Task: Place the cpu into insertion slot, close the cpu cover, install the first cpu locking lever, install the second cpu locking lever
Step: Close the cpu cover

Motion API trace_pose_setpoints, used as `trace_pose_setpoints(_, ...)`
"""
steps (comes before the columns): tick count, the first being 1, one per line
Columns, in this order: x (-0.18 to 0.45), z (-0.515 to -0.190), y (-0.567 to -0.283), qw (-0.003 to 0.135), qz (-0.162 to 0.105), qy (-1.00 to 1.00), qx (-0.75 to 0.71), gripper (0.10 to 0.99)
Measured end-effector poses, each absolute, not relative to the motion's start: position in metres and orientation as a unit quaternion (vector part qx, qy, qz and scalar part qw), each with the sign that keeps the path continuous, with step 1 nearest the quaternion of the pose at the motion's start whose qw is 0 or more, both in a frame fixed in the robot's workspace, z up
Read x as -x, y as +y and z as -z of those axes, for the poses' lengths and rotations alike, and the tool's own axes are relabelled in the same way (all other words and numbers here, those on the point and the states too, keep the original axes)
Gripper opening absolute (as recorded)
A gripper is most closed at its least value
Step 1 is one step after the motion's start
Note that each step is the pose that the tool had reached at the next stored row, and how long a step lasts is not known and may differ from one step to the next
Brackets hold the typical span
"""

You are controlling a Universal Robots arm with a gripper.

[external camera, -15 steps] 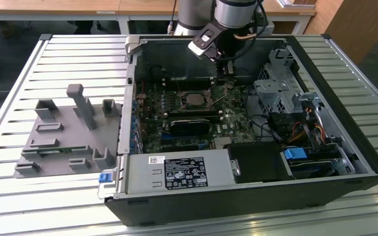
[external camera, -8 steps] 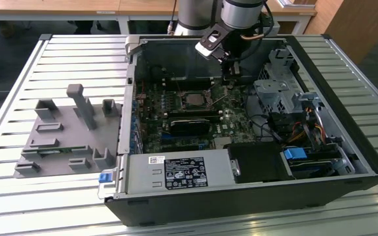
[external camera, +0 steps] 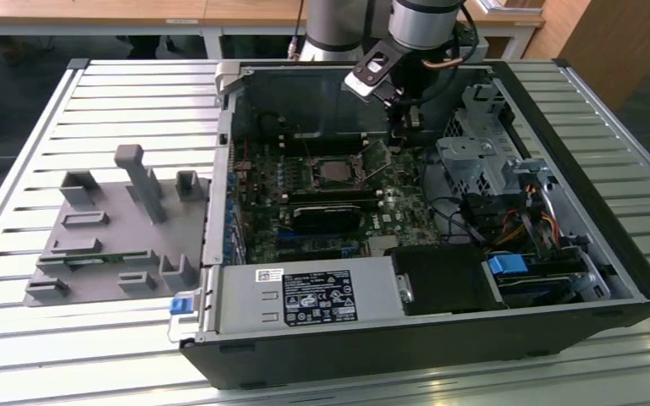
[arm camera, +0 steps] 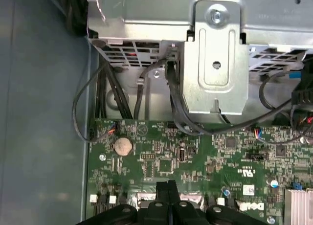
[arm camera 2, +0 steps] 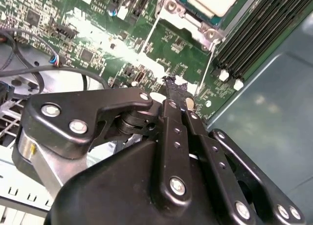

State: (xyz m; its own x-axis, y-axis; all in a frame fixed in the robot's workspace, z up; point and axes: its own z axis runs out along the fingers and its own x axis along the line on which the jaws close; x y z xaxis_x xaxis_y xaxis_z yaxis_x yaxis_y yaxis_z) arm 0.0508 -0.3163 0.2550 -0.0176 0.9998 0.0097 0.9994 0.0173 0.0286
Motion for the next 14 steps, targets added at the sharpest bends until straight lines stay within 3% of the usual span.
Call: trace_pose_setpoints(14, -0.065, -0.25, -0.311, 0.007, -0.014, 0.713, -0.701, 0.106)
